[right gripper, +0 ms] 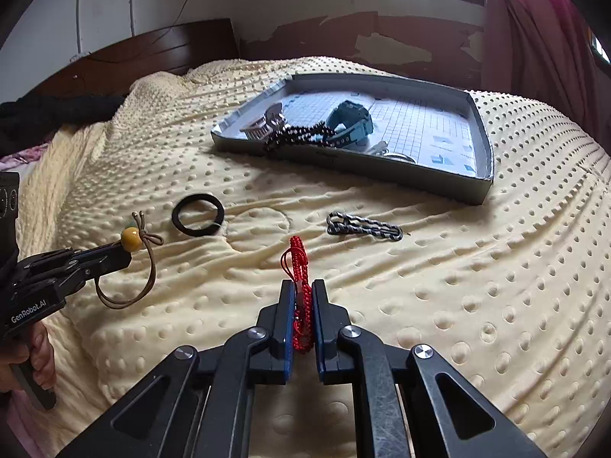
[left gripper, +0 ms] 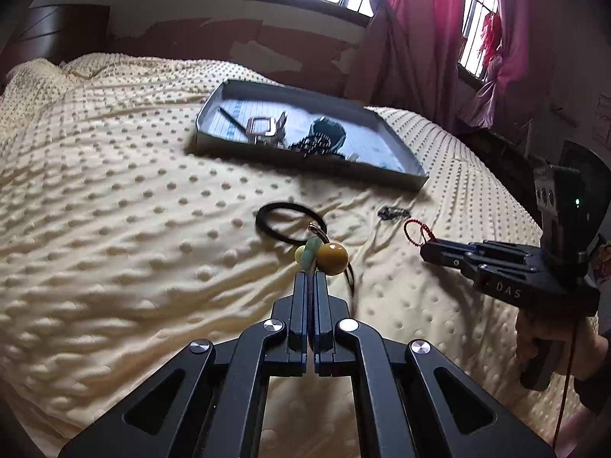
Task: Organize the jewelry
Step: 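Carry the brown cord and red bracelet into the grey tray with both tools, then open both tools to release the cord and bracelet, then lift away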
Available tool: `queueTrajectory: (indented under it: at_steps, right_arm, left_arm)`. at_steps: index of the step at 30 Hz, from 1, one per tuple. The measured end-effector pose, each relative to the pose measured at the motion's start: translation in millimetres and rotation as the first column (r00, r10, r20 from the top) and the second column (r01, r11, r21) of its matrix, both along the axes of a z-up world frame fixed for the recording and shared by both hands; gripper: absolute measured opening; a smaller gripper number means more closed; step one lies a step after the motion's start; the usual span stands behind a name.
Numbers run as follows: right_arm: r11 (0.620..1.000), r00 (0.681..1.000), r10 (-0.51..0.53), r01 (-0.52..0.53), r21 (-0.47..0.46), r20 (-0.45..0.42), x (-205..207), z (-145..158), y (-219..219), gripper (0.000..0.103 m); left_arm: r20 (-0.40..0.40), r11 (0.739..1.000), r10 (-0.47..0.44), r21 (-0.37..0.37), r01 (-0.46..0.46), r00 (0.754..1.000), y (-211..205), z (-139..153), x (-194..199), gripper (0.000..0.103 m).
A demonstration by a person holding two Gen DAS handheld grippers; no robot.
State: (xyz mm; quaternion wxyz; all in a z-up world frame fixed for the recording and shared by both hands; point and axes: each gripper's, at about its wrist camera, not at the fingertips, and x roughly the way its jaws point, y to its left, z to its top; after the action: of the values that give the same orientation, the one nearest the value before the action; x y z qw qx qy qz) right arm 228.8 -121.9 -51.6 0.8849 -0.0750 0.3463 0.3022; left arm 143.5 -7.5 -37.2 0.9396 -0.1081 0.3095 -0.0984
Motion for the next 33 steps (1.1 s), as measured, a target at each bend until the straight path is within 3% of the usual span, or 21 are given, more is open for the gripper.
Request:
queueTrajectory:
  at_steps: [6, 10, 16, 24, 28, 33]
  right_arm:
    - [0.995, 0.999, -0.026, 0.022, 0.095, 0.043, 16.0, 26.7, -3.3, 0.008]
    - [0.982, 0.995, -0.074, 0.062, 0.179, 0.065, 44.3, 48.3, -6.7, 0.008]
    - [0.969, 0.991, -0.129, 0.119, 0.215, 0.037, 103.9, 63.4, -11.6, 0.008]
    - [0.961, 0.977, -0.2, 0.21, 0.181, -0.073, 159.3, 31.2, -12.0, 0.009]
    - [0.959, 0.97, -0.214, 0.231, 0.165, -0.117, 167.4, 11.8, -7.2, 0.009]
    - [0.962, 0.968, -0.223, 0.238, 0.136, -0.116, 165.4, 11.5, -5.0, 0.01]
  left_arm:
    - [0.004, 1.0, -0.016, -0.012, 0.016, 1.0, -10.5, 22.4, 27.6, 0.001]
    - [-0.007, 0.999, -0.021, -0.049, 0.021, 1.0, -15.0, 39.1, 68.6, 0.001]
    - [-0.027, 0.997, -0.027, -0.068, 0.025, 0.999, -18.7, 56.5, 142.8, 0.001]
    - [-0.075, 0.998, 0.013, -0.063, -0.018, 0.997, -6.6, 43.5, 213.5, 0.001]
    - [-0.077, 0.995, 0.024, -0.098, -0.032, 0.997, 2.4, 33.6, 218.6, 0.001]
    - [-0.097, 0.997, 0.013, -0.078, -0.021, 0.995, -1.4, 27.2, 217.9, 0.001]
